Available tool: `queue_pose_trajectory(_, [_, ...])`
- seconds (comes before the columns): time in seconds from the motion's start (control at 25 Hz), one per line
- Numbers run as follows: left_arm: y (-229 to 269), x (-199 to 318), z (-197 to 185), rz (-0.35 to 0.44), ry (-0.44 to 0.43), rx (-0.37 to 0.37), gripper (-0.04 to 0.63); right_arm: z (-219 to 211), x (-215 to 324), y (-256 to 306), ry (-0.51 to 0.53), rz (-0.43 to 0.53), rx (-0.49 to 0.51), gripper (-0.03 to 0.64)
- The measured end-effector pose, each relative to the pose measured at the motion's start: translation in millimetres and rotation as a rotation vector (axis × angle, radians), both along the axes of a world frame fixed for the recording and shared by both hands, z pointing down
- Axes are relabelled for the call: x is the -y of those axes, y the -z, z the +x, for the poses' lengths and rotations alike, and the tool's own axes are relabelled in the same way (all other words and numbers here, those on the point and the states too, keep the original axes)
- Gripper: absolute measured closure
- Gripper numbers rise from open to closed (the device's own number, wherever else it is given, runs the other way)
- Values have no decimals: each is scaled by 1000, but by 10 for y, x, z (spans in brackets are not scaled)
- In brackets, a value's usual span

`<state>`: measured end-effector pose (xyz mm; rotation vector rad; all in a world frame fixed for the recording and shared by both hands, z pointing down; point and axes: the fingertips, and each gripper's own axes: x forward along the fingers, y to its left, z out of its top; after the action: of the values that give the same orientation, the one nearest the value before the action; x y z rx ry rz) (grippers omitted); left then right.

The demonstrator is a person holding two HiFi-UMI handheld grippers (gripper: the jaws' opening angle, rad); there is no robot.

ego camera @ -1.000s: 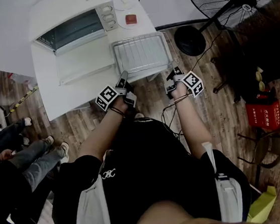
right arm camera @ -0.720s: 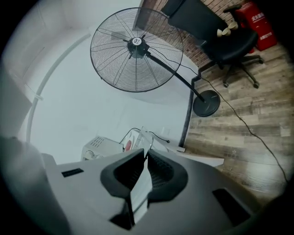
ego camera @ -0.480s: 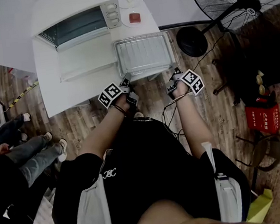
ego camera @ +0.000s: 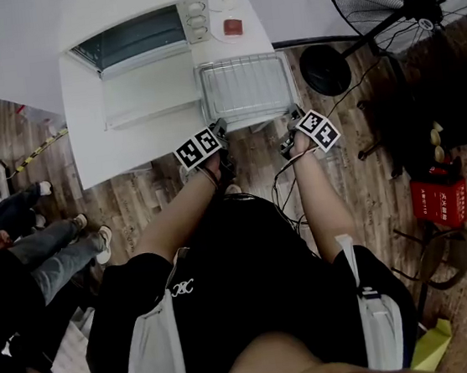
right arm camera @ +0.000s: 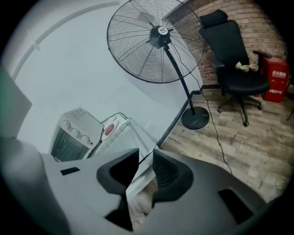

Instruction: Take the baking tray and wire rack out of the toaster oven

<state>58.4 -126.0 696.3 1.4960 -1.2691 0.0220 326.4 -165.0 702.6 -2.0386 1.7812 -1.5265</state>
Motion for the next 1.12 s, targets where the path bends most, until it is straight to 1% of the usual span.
queue_pose_trajectory(0.12, [-8, -31, -114, -30, -7, 98, 421, 9, 3, 16, -7, -16, -74, 508])
queue_pose_trajectory(0.16, [-23, -38, -150, -41, -17, 134, 358, 29, 2, 17, -24, -20, -94, 476])
queue_pose_trajectory(0.2, [-43, -44, -177, -53, -31, 158, 333, 49, 1, 15, -40, -25, -107, 433])
queue_pose_trajectory(0.32, [-84, -71, -261, -81, -55, 187, 328, 94, -4, 25, -62, -23, -128, 433])
queue_pose_trajectory(0.44, [-32, -110, -343, -56, -81, 229, 330, 114, -5, 110, -63, 16, -149, 439])
queue_pose_trajectory(0.48, [8, -119, -354, -36, -98, 248, 330, 105, -4, 161, -57, 35, -156, 445])
queue_pose_trajectory(0.52, [60, -123, -361, -10, -119, 271, 333, 86, -1, 227, -44, 56, -168, 465])
queue_pose_trajectory(0.56, [124, -120, -373, 20, -139, 300, 363, 52, 6, 305, -24, 80, -187, 508])
queue_pose_trajectory(0.68, [381, -66, -446, 124, -179, 403, 531, -125, 31, 590, 63, 173, -279, 600])
queue_pose_trajectory(0.72, [486, -36, -467, 162, -184, 433, 557, -203, 37, 691, 96, 206, -308, 615])
queue_pose_trajectory(0.84, [811, 89, -520, 284, -192, 501, 580, -490, 81, 1022, 201, 318, -392, 615])
queue_pose_trajectory(1.0, [1261, 251, -618, 448, -196, 554, 581, -973, 156, 1518, 342, 492, -505, 617])
queue_pose_trajectory(1.12, [1599, 331, -713, 547, -182, 588, 581, -1281, 210, 1871, 395, 591, -523, 617])
